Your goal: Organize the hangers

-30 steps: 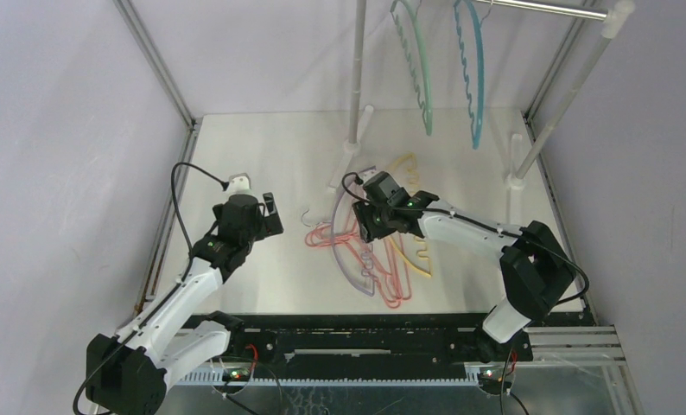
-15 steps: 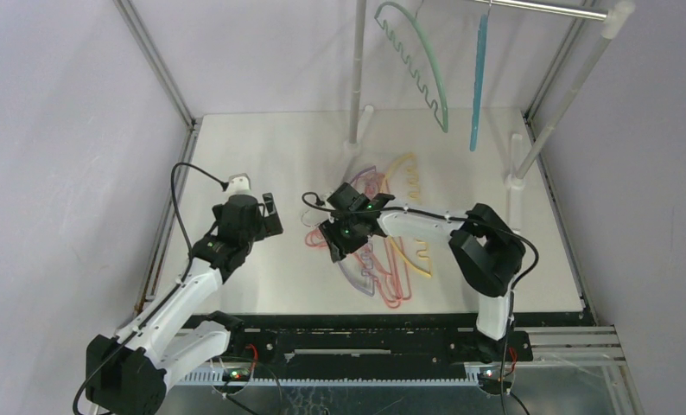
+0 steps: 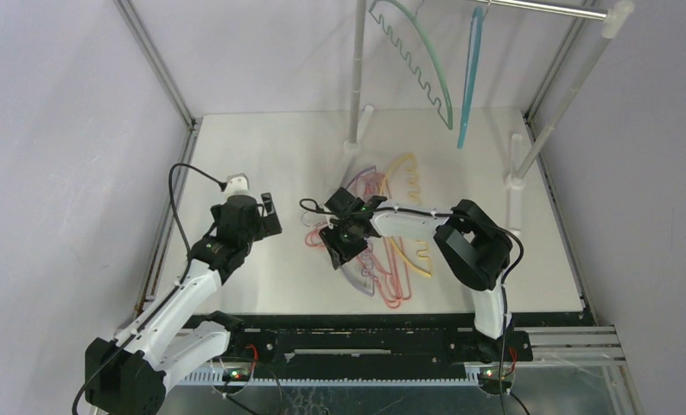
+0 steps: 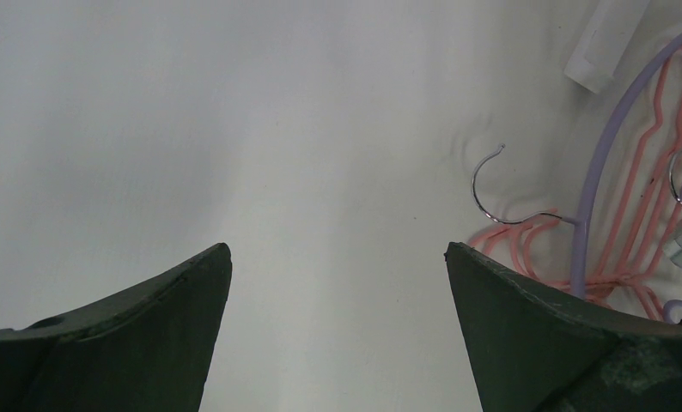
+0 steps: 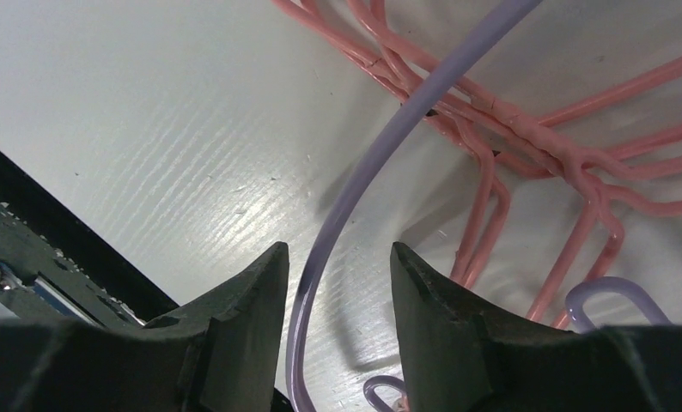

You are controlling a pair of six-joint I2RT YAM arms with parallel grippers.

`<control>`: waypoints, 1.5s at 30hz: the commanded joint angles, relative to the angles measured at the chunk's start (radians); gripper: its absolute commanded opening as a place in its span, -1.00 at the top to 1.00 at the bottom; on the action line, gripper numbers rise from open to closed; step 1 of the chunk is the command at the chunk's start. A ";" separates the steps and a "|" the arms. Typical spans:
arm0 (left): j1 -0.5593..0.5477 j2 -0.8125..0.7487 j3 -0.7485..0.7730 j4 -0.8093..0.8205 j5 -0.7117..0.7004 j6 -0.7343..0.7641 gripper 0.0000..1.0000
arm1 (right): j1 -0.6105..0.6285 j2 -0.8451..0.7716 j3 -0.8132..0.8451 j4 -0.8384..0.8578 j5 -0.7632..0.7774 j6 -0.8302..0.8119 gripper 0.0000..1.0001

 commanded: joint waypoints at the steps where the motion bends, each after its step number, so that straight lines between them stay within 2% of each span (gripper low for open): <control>1: -0.005 -0.007 -0.027 0.009 -0.027 -0.005 -0.99 | 0.017 0.021 0.045 0.009 0.009 0.002 -0.11; 4: -0.004 -0.010 -0.037 0.009 -0.025 -0.012 -0.99 | 0.033 0.043 0.058 -0.001 0.036 0.006 -0.07; 6: -0.005 -0.010 -0.036 0.008 -0.022 -0.015 -0.99 | 0.039 0.053 0.063 -0.003 0.044 0.012 0.05; 10: -0.005 -0.012 -0.026 0.002 -0.021 -0.010 -0.99 | 0.042 0.058 0.064 0.000 0.038 0.029 0.61; 12: -0.004 -0.016 -0.021 0.000 -0.021 -0.004 -0.99 | 0.041 0.043 0.064 0.000 0.036 0.033 0.97; 13: -0.004 -0.019 -0.020 -0.001 -0.021 -0.001 -0.99 | 0.039 0.031 0.064 -0.001 0.035 0.035 1.00; 21: -0.005 -0.035 -0.010 -0.003 -0.018 0.002 -0.99 | 0.007 -0.165 0.108 -0.029 -0.055 0.048 1.00; 32: -0.005 -0.041 0.004 0.017 -0.016 -0.011 -0.99 | -0.058 -0.325 0.270 -0.122 -0.328 0.041 1.00; 38: -0.005 -0.039 0.004 0.028 -0.015 -0.031 -0.99 | -0.201 -0.448 0.278 0.011 -0.461 0.188 1.00; 45: -0.005 -0.031 0.017 0.030 -0.007 -0.031 -0.99 | -0.385 -0.560 0.271 0.222 -0.528 0.364 1.00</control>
